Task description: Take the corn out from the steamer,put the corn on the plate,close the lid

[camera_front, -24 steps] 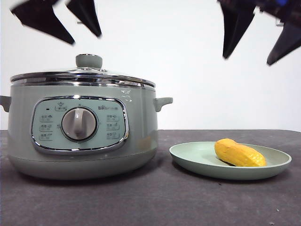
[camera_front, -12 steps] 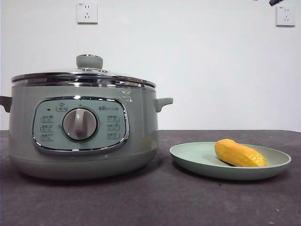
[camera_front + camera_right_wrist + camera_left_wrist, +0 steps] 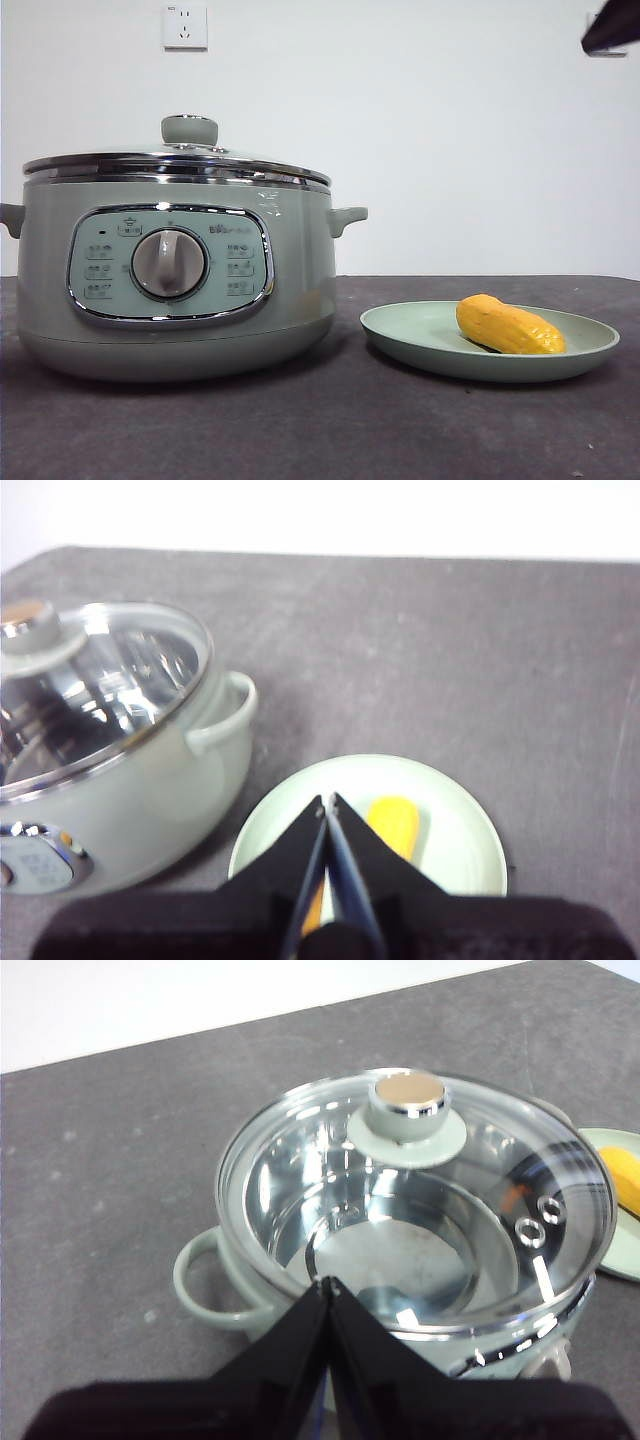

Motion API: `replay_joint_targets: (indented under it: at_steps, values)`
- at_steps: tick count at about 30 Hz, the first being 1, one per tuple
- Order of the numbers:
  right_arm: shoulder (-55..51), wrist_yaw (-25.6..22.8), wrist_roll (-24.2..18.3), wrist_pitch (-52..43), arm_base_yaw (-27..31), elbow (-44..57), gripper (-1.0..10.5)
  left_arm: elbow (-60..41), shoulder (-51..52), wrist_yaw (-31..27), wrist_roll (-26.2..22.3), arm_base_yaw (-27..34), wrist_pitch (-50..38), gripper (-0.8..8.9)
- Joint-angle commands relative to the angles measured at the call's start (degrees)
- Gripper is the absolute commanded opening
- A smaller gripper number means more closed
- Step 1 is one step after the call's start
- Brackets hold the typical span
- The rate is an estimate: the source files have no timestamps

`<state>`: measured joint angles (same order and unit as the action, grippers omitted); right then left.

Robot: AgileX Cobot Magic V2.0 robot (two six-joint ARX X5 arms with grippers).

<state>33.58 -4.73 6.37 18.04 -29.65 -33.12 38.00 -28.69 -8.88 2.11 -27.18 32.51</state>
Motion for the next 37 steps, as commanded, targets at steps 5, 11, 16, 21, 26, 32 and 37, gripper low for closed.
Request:
replay_joint_targets:
  at_steps: [5, 11, 16, 21, 26, 32, 37]
  values:
    - [0.1, 0.0, 0.9, -0.9, 0.3, 0.3, 0.0, 0.0, -0.5, -0.1, -0.4, -0.2, 2.5, -0.04]
    - [0.1, -0.1, 0.9, -0.9, 0.4, 0.3, 0.0, 0.0, -0.5, -0.1, -0.4, -0.2, 2.7, -0.04]
    - [0.2, -0.1, 0.9, -0.9, 0.4, 0.3, 0.0, 0.0, -0.5, -0.1, -0.4, -0.2, 2.7, -0.04]
    - [0.1, -0.1, 0.9, -0.8, 0.4, 0.3, 0.0, -0.1, 3.3, -0.6, -3.7, 0.5, 3.6, -0.04]
    - [0.2, -0.1, 0.9, -0.8, 0.4, 0.3, 0.0, -2.4, 11.6, 0.0, -4.1, 5.1, 1.0, -0.04]
    - [0.1, -0.1, 0.9, -0.8, 0.4, 0.3, 0.0, -11.1, 20.0, 0.3, -4.1, 14.1, -6.5, -0.04]
    - [0.2, -0.1, 0.9, -0.8, 0.4, 0.3, 0.0, -20.2, 24.0, 3.5, -4.0, 20.2, -13.0, -0.04]
